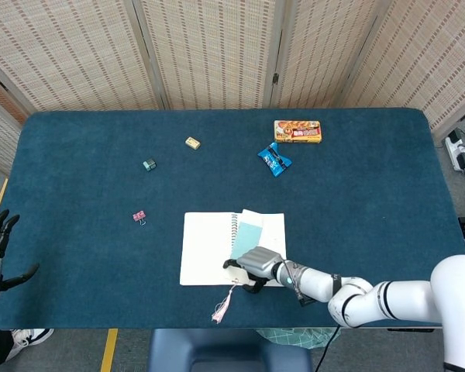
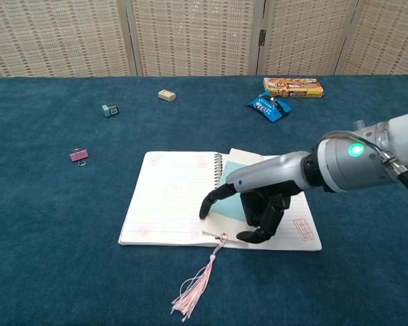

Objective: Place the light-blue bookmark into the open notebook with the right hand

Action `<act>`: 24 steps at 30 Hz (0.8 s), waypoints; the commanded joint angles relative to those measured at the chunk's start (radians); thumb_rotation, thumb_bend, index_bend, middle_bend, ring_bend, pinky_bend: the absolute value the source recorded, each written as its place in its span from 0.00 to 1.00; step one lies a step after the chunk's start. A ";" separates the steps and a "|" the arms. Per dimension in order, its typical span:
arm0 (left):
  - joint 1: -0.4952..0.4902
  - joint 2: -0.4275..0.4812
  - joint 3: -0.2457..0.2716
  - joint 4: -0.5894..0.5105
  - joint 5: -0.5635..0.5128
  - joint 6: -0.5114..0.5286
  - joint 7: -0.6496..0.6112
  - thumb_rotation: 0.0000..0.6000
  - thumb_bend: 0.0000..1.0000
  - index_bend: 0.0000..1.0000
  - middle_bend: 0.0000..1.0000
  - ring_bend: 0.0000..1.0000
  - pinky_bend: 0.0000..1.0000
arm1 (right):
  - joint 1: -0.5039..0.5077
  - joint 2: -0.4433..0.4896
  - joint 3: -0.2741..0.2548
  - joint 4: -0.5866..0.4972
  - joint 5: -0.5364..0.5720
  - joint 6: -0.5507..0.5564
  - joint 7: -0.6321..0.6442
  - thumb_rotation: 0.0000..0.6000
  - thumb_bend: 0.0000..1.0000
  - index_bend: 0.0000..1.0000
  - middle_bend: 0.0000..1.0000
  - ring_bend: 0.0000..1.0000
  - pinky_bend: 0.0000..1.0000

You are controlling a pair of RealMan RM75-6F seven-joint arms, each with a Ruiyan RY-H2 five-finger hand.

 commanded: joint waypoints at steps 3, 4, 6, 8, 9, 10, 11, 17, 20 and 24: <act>-0.002 -0.004 0.000 0.001 -0.002 -0.004 0.010 1.00 0.24 0.11 0.00 0.00 0.00 | -0.018 0.034 -0.016 -0.029 -0.012 0.005 -0.009 0.86 0.53 0.17 1.00 1.00 1.00; -0.003 -0.005 0.000 0.001 -0.003 -0.005 0.013 1.00 0.24 0.11 0.00 0.00 0.00 | -0.022 0.040 -0.019 -0.033 -0.014 0.006 -0.010 0.86 0.53 0.18 1.00 1.00 1.00; -0.004 -0.007 0.000 0.001 -0.004 -0.008 0.020 1.00 0.25 0.11 0.00 0.00 0.00 | -0.029 0.053 -0.025 -0.040 -0.016 0.008 -0.012 0.86 0.53 0.18 1.00 1.00 1.00; -0.005 -0.009 0.001 0.001 -0.004 -0.011 0.027 1.00 0.25 0.11 0.00 0.00 0.00 | -0.035 0.065 -0.028 -0.046 -0.018 0.009 -0.013 0.86 0.53 0.18 1.00 1.00 1.00; -0.006 -0.010 0.001 0.001 -0.004 -0.012 0.029 1.00 0.25 0.11 0.00 0.00 0.00 | -0.038 0.069 -0.029 -0.048 -0.018 0.009 -0.014 0.86 0.53 0.18 1.00 1.00 1.00; -0.006 -0.011 0.002 0.000 -0.004 -0.013 0.032 1.00 0.25 0.11 0.00 0.00 0.00 | -0.040 0.075 -0.030 -0.051 -0.019 0.008 -0.014 0.86 0.53 0.18 1.00 1.00 1.00; -0.007 -0.012 0.002 0.000 -0.005 -0.014 0.034 1.00 0.25 0.11 0.00 0.00 0.00 | -0.041 0.079 -0.031 -0.053 -0.020 0.007 -0.015 0.86 0.53 0.19 1.00 1.00 1.00; -0.009 -0.014 0.001 0.003 -0.008 -0.019 0.037 1.00 0.25 0.11 0.00 0.00 0.00 | -0.050 0.097 -0.035 -0.064 -0.028 0.006 -0.024 0.86 0.53 0.20 1.00 1.00 1.00; -0.009 -0.014 0.000 0.003 -0.009 -0.019 0.035 1.00 0.24 0.11 0.00 0.00 0.00 | -0.067 0.104 -0.026 -0.075 -0.043 0.022 -0.012 0.86 0.53 0.21 1.00 1.00 1.00; -0.009 -0.014 0.001 0.003 -0.009 -0.020 0.037 1.00 0.25 0.11 0.00 0.00 0.00 | -0.080 0.114 -0.023 -0.077 -0.065 0.019 -0.002 0.87 0.53 0.21 1.00 1.00 1.00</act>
